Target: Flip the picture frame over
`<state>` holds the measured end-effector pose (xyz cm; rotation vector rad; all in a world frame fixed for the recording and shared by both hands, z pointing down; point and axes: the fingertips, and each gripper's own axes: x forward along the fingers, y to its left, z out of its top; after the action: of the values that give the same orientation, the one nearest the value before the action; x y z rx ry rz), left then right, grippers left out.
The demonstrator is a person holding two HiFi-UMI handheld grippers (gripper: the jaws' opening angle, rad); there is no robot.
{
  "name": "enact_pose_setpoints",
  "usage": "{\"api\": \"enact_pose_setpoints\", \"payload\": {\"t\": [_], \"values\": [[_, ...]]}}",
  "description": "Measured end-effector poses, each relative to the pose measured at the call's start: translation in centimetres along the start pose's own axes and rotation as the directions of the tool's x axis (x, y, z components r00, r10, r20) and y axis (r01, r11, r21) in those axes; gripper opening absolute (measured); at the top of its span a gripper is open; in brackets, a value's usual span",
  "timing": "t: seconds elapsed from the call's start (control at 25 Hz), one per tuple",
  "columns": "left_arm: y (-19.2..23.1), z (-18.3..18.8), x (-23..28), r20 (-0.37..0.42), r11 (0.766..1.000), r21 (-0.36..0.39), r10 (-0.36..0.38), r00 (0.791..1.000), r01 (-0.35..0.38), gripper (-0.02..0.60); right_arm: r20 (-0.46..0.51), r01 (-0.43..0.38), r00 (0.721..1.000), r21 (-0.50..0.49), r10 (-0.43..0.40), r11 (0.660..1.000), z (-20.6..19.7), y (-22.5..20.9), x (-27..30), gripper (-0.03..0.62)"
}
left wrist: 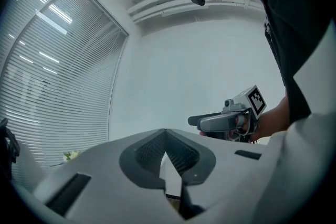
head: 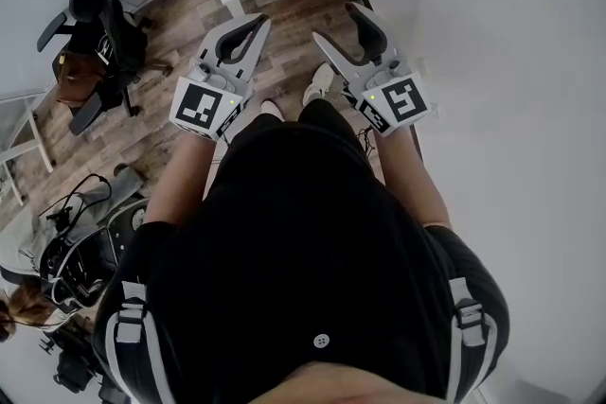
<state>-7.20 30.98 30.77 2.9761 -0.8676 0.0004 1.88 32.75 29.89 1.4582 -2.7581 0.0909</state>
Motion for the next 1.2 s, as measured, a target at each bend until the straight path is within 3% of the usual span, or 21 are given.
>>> {"api": "enact_pose_setpoints", "payload": {"t": [0.36, 0.56, 1.2], "values": [[1.0, -0.1, 3.6, -0.016, 0.999, 0.019, 0.042, 0.999, -0.041, 0.003, 0.010, -0.004, 1.000, 0.006, 0.004, 1.000, -0.2, -4.7, 0.8, 0.319], [3.9, -0.2, 6.1, -0.023, 0.998, 0.011, 0.061, 0.998, -0.061, 0.003, 0.010, -0.018, 1.000, 0.017, 0.017, 1.000, 0.0, -7.8, 3.7, 0.319], [7.4, -0.1, 17.8, -0.059, 0.990, 0.012, 0.138, 0.989, -0.138, 0.003, -0.003, -0.107, 0.994, 0.042, 0.107, 0.993, 0.0, -20.3, 7.8, 0.319]]}}
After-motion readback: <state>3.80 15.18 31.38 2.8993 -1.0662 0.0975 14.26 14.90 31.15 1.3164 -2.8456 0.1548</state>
